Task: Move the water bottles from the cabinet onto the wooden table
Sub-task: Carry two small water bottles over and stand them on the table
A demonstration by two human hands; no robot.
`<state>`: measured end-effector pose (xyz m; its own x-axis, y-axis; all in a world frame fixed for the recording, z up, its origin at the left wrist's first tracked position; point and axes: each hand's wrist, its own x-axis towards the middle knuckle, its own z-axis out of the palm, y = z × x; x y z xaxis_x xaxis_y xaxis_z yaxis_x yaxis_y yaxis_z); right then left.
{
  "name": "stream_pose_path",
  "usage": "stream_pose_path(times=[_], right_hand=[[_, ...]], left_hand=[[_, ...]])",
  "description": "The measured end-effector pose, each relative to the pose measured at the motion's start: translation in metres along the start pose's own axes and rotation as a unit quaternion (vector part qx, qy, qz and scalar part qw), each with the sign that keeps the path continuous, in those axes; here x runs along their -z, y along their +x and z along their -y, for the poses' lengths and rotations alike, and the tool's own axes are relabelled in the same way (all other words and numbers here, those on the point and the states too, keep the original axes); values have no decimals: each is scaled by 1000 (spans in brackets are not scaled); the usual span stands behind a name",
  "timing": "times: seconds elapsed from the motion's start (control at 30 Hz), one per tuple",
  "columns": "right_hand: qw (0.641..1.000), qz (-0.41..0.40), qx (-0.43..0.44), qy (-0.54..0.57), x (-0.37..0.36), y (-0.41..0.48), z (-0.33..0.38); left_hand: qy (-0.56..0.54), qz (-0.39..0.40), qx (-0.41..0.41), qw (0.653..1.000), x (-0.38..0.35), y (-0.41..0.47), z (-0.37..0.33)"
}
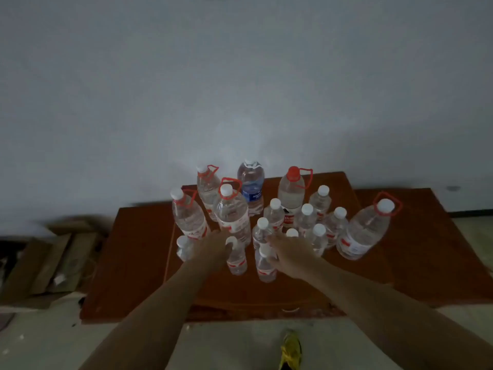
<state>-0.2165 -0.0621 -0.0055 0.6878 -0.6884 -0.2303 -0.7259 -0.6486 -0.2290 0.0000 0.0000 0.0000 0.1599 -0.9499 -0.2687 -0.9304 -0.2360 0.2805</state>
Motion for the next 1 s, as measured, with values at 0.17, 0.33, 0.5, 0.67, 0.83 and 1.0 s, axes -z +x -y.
stream_pose_path(times=[0.17, 0.33, 0.5, 0.67, 0.83, 1.0], right_hand=[[995, 22, 87, -34, -21, 26, -13], [996, 11, 90, -24, -42, 40, -21], [999, -15, 31, -6, -51, 32, -24], [998, -42, -31, -24, -51, 25, -16], [999, 8, -20, -25, -48, 27, -20], [996, 28, 79, -27, -29, 27, -8]], left_hand=[[29, 33, 18, 999, -23, 17, 0], [15, 31, 17, 999, -41, 27, 9], [0, 12, 31, 999, -52, 28, 23], [12, -2, 36, 999, -59, 18, 40], [-27, 1, 54, 998, -55, -6, 45], [-3, -24, 119, 993, -44, -59, 54]])
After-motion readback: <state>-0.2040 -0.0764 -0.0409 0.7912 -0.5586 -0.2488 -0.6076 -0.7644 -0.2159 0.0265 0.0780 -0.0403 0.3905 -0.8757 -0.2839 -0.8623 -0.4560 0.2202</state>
